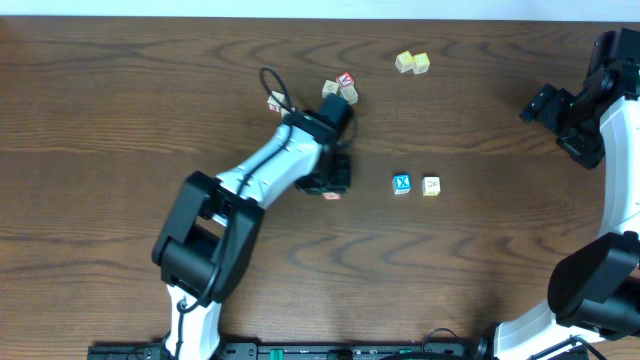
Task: Lift 3 blocks
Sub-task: 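Carry the Z block right and place it left of the X block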
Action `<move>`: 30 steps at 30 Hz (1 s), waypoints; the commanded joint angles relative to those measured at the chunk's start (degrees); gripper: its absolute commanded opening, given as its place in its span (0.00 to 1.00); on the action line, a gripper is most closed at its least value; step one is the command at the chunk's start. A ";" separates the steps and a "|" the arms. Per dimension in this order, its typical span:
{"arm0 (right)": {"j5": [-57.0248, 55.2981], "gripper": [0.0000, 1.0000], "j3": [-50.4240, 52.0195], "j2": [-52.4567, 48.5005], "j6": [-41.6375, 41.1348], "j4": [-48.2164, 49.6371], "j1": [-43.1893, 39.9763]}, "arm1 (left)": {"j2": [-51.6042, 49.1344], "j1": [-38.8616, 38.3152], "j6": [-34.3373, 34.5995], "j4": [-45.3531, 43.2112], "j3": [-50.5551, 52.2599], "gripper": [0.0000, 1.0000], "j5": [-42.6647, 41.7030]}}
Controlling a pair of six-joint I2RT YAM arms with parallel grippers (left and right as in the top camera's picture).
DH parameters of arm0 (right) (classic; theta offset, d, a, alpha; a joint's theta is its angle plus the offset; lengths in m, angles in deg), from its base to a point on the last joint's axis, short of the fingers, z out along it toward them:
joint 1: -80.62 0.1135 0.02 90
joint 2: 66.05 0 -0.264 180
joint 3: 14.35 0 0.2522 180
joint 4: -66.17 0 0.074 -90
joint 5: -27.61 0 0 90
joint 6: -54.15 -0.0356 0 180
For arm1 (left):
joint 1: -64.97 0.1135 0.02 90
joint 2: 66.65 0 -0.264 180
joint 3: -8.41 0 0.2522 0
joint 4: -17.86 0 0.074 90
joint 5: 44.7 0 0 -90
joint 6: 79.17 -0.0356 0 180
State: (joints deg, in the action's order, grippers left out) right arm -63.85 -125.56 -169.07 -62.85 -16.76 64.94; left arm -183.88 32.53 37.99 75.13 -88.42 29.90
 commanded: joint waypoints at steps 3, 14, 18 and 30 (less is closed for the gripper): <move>0.02 0.99 -0.04 -0.26 -0.81 -0.02 -0.72 | 1.01 -5.11 4.66 -1.42 0.46 0.27 7.82; 0.02 0.99 -0.04 -0.26 -0.81 -0.02 -0.72 | 0.50 -6.08 6.45 -4.61 0.48 0.27 10.99; 0.02 0.99 -0.04 -0.26 -0.81 -0.02 -0.72 | -0.11 -6.54 6.36 -4.63 0.83 0.28 10.54; 0.02 0.99 -0.04 -0.26 -0.81 -0.02 -0.72 | -0.42 -6.45 6.12 -6.05 1.09 0.41 10.49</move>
State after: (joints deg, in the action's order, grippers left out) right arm -63.85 -125.56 -169.07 -62.85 -16.78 64.94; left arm -183.88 26.17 44.02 68.88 -87.92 39.52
